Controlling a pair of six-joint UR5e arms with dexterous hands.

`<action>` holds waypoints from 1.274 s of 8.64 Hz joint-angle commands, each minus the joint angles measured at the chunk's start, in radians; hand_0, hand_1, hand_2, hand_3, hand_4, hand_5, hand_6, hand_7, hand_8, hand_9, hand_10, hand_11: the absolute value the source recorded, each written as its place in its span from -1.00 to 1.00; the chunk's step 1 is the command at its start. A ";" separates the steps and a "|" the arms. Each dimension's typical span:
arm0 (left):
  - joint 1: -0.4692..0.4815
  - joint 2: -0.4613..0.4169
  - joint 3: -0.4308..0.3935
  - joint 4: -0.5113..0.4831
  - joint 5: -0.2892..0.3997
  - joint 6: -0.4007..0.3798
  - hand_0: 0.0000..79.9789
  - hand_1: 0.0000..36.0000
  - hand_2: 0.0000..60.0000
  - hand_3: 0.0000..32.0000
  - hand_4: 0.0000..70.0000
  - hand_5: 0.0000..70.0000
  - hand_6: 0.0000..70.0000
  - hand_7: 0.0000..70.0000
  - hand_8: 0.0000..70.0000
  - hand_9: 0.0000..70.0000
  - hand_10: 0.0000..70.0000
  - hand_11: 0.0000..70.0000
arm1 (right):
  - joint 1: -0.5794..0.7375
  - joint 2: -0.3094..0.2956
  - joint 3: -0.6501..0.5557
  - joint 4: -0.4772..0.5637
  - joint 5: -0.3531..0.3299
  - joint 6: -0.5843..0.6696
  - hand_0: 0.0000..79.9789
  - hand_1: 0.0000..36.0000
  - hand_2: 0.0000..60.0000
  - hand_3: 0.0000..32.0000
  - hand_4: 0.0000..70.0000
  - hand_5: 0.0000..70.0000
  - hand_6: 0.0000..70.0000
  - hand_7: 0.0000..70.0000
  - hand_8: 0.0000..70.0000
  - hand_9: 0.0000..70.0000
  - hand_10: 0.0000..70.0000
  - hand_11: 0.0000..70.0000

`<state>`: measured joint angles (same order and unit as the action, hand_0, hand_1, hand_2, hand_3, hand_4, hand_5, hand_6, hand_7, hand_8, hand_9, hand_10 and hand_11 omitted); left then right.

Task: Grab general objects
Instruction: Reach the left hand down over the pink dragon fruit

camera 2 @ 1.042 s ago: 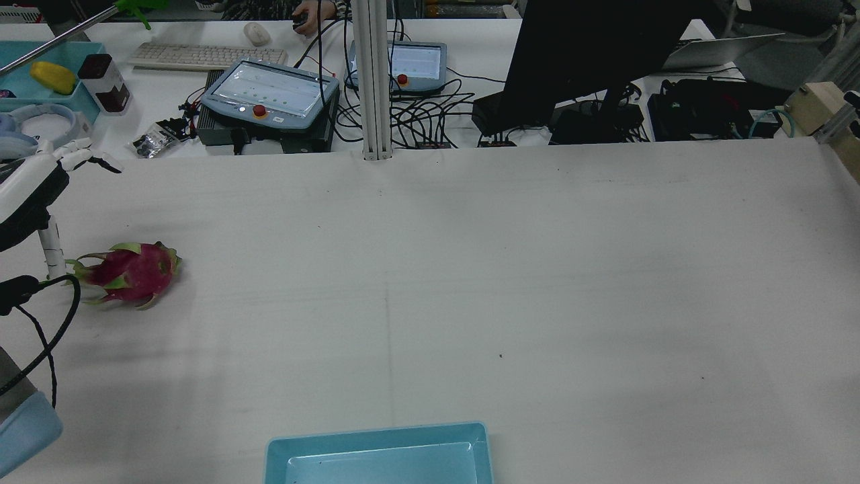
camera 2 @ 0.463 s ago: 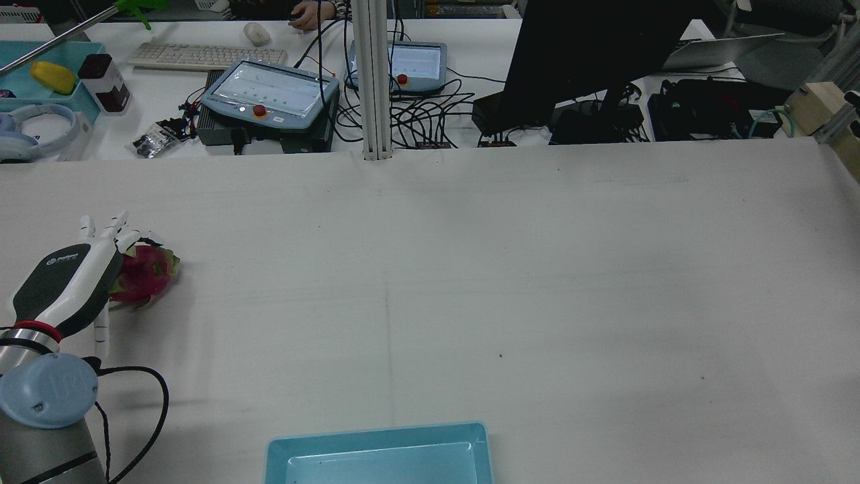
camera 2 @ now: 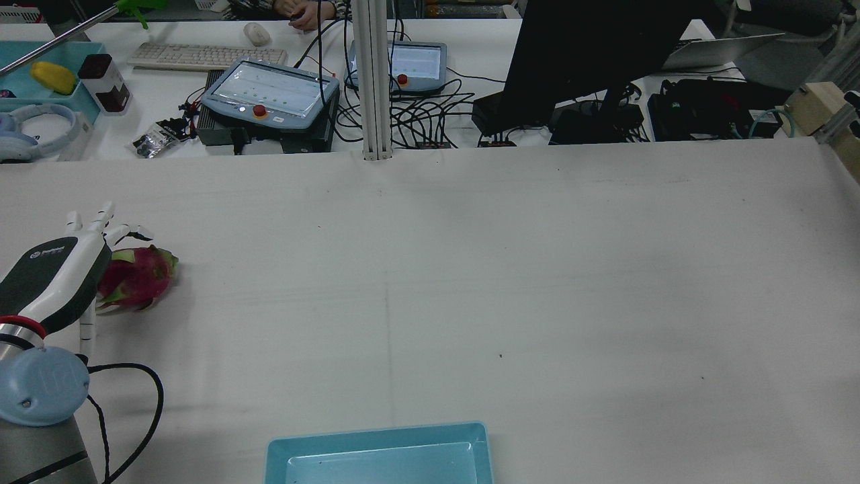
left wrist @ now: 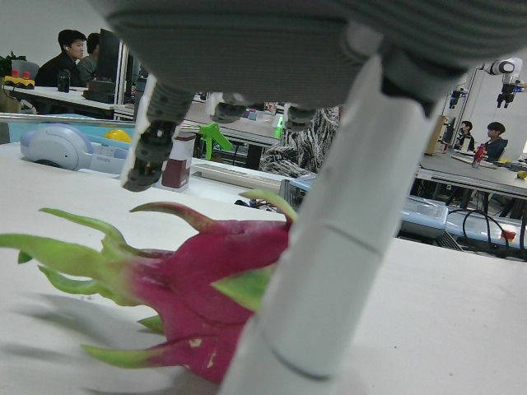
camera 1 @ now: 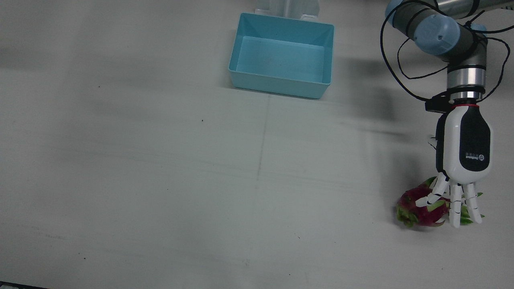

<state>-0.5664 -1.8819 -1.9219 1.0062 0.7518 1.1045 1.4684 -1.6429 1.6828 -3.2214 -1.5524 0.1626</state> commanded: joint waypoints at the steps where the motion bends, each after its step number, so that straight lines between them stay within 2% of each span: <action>1: -0.027 -0.065 -0.031 0.091 0.010 0.006 1.00 1.00 -0.47 1.00 -1.00 -0.15 -1.00 -0.85 -0.95 -1.00 -1.00 -1.00 | 0.000 0.000 0.000 0.000 0.000 0.000 -1.00 -1.00 -1.00 -1.00 -1.00 -1.00 -1.00 -1.00 -1.00 -1.00 -1.00 -1.00; 3: -0.036 -0.153 0.102 0.086 0.011 0.015 0.98 1.00 -0.39 1.00 -1.00 -0.13 -1.00 -0.82 -0.99 -1.00 -1.00 -1.00 | 0.000 0.000 0.000 0.000 0.000 0.000 -1.00 -1.00 -1.00 -1.00 -1.00 -1.00 -1.00 -1.00 -1.00 -1.00 -1.00 -1.00; 7: -0.058 -0.154 0.181 0.066 0.011 0.026 0.97 1.00 -0.21 1.00 -1.00 0.05 -1.00 -0.66 -1.00 -0.97 -1.00 -0.91 | 0.000 0.000 0.000 0.000 0.000 0.000 -1.00 -1.00 -1.00 -1.00 -1.00 -1.00 -1.00 -1.00 -1.00 -1.00 -1.00 -1.00; 8: -0.099 -0.148 0.175 0.066 0.026 0.026 0.99 1.00 -0.19 1.00 -1.00 0.06 -1.00 -0.66 -1.00 -0.97 -1.00 -0.90 | 0.000 0.000 0.000 0.000 0.000 0.000 -1.00 -1.00 -1.00 -1.00 -1.00 -1.00 -1.00 -1.00 -1.00 -1.00 -1.00 -1.00; 9: -0.165 -0.148 0.170 0.066 0.091 0.026 0.99 1.00 -0.19 1.00 -1.00 0.06 -1.00 -0.66 -1.00 -0.97 -1.00 -0.90 | 0.000 0.000 0.000 0.000 0.000 0.000 -1.00 -1.00 -1.00 -1.00 -1.00 -1.00 -1.00 -1.00 -1.00 -1.00 -1.00 -1.00; 10: -0.264 -0.148 0.135 0.066 0.186 0.034 0.94 1.00 -0.20 1.00 -1.00 0.06 -1.00 -0.65 -1.00 -0.97 -1.00 -0.91 | 0.000 0.000 0.000 0.000 0.000 0.000 -1.00 -1.00 -1.00 -1.00 -1.00 -1.00 -1.00 -1.00 -1.00 -1.00 -1.00 -1.00; 11: -0.362 -0.146 0.097 0.049 0.284 0.073 0.87 1.00 -0.22 1.00 -1.00 0.01 -1.00 -0.66 -1.00 -0.97 -1.00 -0.91 | 0.001 0.000 0.000 0.000 0.000 0.000 -1.00 -1.00 -1.00 -1.00 -1.00 -1.00 -1.00 -1.00 -1.00 -1.00 -1.00 -1.00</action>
<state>-0.7354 -2.0304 -1.7629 1.0726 0.8500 1.1329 1.4680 -1.6429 1.6828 -3.2214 -1.5524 0.1626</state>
